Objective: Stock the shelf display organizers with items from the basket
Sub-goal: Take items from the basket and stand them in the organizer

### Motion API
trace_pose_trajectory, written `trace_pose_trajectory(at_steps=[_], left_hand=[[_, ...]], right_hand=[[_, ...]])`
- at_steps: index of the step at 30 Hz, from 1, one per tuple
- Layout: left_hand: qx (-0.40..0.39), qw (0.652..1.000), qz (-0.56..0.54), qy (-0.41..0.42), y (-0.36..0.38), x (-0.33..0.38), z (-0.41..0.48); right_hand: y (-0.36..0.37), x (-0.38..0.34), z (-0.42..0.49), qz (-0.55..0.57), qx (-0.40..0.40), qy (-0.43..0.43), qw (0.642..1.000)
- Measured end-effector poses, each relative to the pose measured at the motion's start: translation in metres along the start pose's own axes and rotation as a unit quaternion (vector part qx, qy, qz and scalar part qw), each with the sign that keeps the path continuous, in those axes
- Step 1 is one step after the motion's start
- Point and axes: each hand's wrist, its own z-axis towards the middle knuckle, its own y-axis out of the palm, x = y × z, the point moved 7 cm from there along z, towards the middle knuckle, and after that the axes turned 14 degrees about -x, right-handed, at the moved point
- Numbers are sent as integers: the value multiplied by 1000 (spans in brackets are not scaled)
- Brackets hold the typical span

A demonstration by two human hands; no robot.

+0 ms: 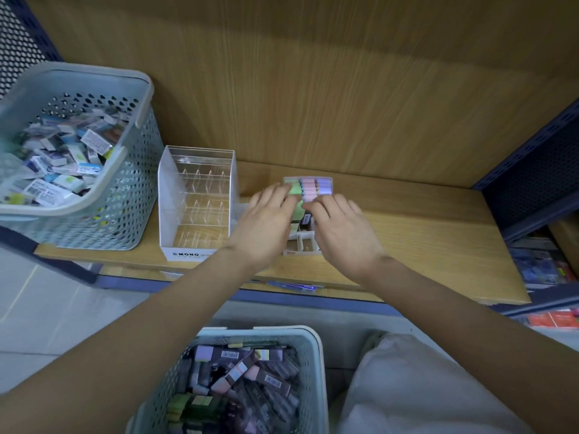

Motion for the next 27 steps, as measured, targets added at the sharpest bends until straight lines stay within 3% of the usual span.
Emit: trace_pose_trajectory(at_steps=[2,4,8,12,15,17,20,23,27], left_hand=[[60,997,19,35,-7,6,-36],[56,997,24,51,5,6,-75],[-30,999,1,30,65,-13,-149],[-191,976,-76,-72,137,-42,-192],[-262,946,-142,-127,183,-58,-207],[-277,930,-191,-148,204,-61,-211],[-304,909,-233,-163,231,-61,-212],[-318,894,-266,-168,249,-62,-211],[-330,886,-267,-188,267,-64,-211]], right_hand=[[-8,-22,-20,17,29,-34,999],[-5,-47,-42,43,28,-80,995],[50,-102,-85,117,-114,-124,979],[136,-135,-120,224,-329,18,917],[194,-146,-150,295,-410,131,853],[213,-152,-162,305,-420,166,839],[223,-159,-164,288,-393,187,853],[233,-171,-174,287,-430,186,836],[242,-169,-181,293,-430,208,829]])
